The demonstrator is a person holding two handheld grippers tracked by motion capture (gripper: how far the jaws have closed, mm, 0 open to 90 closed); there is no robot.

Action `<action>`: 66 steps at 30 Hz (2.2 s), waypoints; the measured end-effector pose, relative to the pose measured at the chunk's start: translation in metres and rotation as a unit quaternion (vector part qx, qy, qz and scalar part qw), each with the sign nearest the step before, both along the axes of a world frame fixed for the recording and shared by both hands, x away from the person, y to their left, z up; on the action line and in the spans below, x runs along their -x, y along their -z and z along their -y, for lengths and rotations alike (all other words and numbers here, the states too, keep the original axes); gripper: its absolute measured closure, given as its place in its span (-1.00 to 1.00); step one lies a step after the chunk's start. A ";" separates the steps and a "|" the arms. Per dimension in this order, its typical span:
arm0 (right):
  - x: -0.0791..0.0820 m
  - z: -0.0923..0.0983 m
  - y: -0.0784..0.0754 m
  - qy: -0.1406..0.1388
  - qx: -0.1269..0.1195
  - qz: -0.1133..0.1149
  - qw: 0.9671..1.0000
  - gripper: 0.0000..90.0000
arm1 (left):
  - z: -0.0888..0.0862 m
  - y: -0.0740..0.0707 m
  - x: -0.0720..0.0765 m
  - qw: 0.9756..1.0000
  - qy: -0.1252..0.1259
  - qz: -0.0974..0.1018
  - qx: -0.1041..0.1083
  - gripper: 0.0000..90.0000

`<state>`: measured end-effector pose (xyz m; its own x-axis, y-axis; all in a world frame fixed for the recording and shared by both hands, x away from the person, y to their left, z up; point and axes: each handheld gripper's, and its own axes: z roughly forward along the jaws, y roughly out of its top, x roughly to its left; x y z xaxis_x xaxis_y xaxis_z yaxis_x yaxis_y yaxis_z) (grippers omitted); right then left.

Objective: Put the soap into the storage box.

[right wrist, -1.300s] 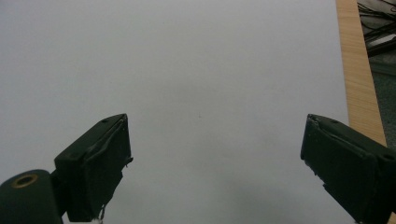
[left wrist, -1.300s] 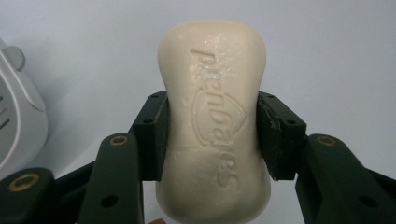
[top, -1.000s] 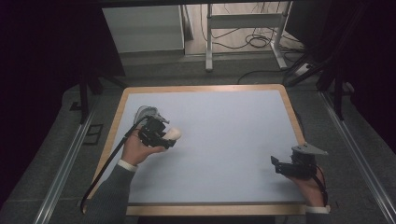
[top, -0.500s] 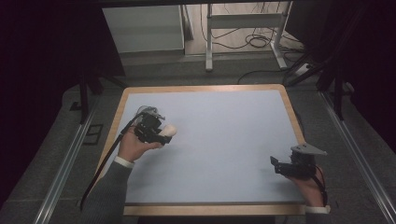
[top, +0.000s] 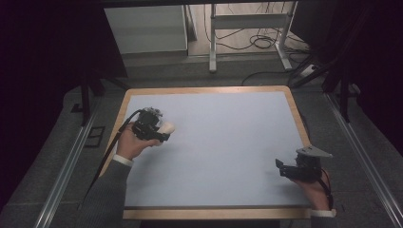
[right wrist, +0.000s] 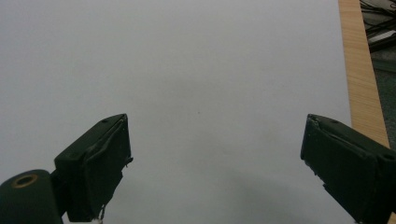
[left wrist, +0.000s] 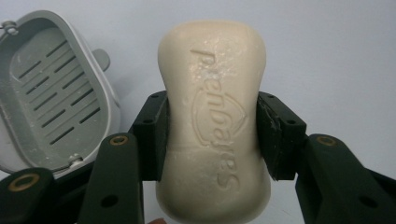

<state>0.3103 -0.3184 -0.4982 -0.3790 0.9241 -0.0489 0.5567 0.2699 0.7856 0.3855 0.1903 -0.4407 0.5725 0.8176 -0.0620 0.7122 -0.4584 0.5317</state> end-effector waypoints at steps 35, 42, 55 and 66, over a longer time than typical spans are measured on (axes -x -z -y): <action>0.000 0.000 0.000 0.003 0.002 0.000 1.000 -0.82 | -0.018 0.000 -0.021 0.999 -0.034 -0.005 0.001 0.10; 0.000 0.002 0.000 0.008 -0.001 -0.001 1.000 -0.82 | -0.022 0.002 -0.030 0.999 -0.043 -0.008 -0.002 0.10; 0.001 0.001 -0.001 0.006 -0.001 0.001 1.000 -0.82 | -0.031 0.003 -0.043 0.997 -0.070 -0.012 0.002 0.10; 0.000 0.000 0.000 0.004 0.002 -0.002 1.000 -0.82 | -0.043 0.008 -0.057 0.995 -0.100 -0.023 0.000 0.10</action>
